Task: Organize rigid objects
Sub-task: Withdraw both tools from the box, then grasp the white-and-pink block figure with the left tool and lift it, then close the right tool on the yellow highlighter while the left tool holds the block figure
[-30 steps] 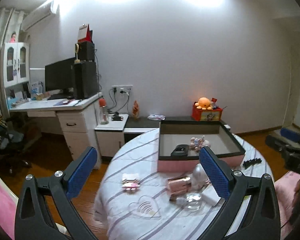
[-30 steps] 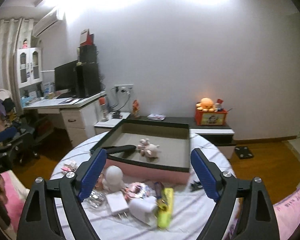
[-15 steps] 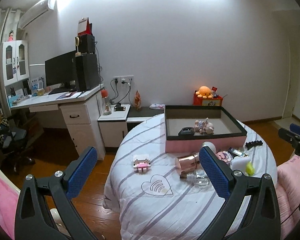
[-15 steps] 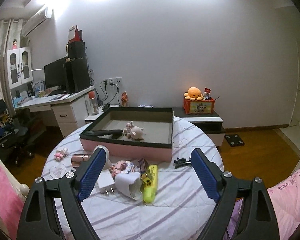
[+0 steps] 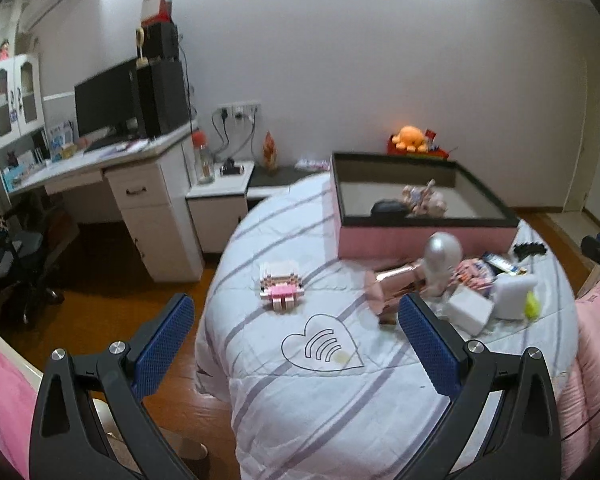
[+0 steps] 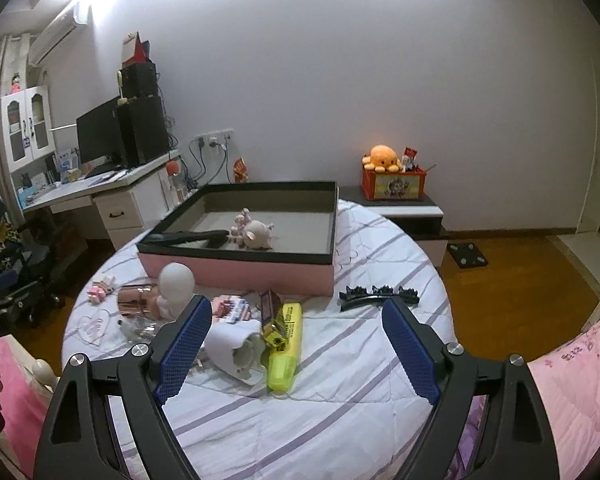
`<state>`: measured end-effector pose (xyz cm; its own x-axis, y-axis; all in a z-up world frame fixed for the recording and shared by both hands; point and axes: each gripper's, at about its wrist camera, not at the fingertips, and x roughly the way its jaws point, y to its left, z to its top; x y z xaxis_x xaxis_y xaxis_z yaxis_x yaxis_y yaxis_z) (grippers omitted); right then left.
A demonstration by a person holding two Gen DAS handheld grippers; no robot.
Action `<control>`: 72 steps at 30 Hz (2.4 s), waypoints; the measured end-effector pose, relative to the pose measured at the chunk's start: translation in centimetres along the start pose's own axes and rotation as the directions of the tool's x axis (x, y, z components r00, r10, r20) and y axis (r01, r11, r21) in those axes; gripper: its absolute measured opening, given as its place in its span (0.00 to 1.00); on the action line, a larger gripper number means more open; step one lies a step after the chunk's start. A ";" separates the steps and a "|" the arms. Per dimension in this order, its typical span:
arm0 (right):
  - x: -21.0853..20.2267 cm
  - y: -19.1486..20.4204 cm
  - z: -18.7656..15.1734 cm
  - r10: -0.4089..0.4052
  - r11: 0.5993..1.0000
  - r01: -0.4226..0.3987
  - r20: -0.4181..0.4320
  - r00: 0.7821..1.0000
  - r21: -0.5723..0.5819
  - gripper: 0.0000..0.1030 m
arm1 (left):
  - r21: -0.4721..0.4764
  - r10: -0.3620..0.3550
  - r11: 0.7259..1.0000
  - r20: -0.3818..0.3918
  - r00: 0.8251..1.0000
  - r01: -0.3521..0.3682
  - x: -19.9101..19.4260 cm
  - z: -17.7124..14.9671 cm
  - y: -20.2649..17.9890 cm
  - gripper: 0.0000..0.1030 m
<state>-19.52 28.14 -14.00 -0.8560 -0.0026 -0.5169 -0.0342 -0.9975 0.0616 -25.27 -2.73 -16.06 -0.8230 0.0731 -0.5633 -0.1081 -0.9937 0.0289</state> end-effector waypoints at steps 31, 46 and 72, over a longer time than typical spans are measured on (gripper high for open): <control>11.7 -7.4 -1.4 -0.121 0.984 0.151 -0.261 0.958 0.096 0.86 | 0.057 -0.075 0.994 -0.249 0.966 0.092 13.9 1.1 -0.2 0.43; 8.4 -2.4 -2.7 -0.010 1.000 0.007 -0.297 0.955 -0.010 0.86 | 0.066 -0.187 0.976 -0.245 0.951 0.209 10.5 0.8 -1.7 0.43; 11.8 -3.1 -3.0 0.016 0.991 -0.054 -0.296 0.955 -0.119 0.46 | 0.046 -0.217 0.970 -0.280 0.935 0.238 9.1 -1.2 -2.4 0.43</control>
<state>-27.92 31.01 -22.87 -0.6652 -0.0396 -0.7456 0.0734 -0.9972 -0.0124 -31.81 0.26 -22.23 -0.5899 0.2599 -0.7645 -0.3267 -0.9427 -0.0684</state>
